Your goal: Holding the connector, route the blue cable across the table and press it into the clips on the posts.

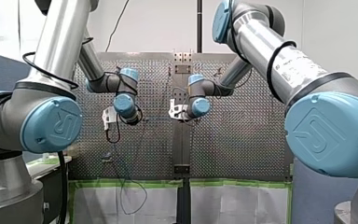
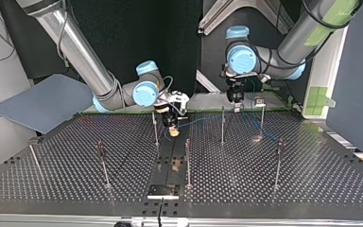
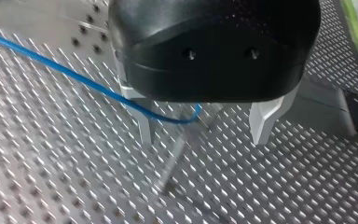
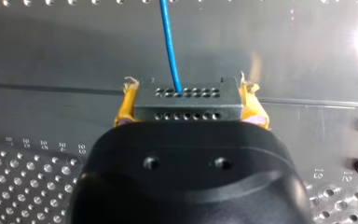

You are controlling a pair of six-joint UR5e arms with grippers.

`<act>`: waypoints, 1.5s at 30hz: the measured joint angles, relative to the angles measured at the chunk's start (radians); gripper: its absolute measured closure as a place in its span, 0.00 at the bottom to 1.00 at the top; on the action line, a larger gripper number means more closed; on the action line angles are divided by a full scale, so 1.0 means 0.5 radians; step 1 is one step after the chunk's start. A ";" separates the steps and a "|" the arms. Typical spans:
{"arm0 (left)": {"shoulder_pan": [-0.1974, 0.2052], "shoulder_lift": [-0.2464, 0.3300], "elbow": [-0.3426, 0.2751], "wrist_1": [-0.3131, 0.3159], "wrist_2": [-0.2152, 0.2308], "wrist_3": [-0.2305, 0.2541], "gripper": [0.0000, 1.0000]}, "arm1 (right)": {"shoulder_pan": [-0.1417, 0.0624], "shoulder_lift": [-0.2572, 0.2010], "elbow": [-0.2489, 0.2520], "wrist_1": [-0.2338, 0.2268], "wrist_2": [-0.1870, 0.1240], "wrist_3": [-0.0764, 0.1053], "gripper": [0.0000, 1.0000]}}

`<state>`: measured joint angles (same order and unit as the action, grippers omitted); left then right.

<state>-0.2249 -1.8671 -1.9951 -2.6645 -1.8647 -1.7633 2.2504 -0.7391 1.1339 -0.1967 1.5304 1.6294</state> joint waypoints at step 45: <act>-0.344 -0.271 0.341 -0.057 -0.082 -0.105 0.02 | -0.014 0.000 -0.013 -0.006 -0.057 0.000 1.00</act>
<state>-0.3972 -2.0027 -1.8248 -2.6932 -1.9056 -1.8158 2.2437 -0.7389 1.1274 -0.1996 1.5019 1.6294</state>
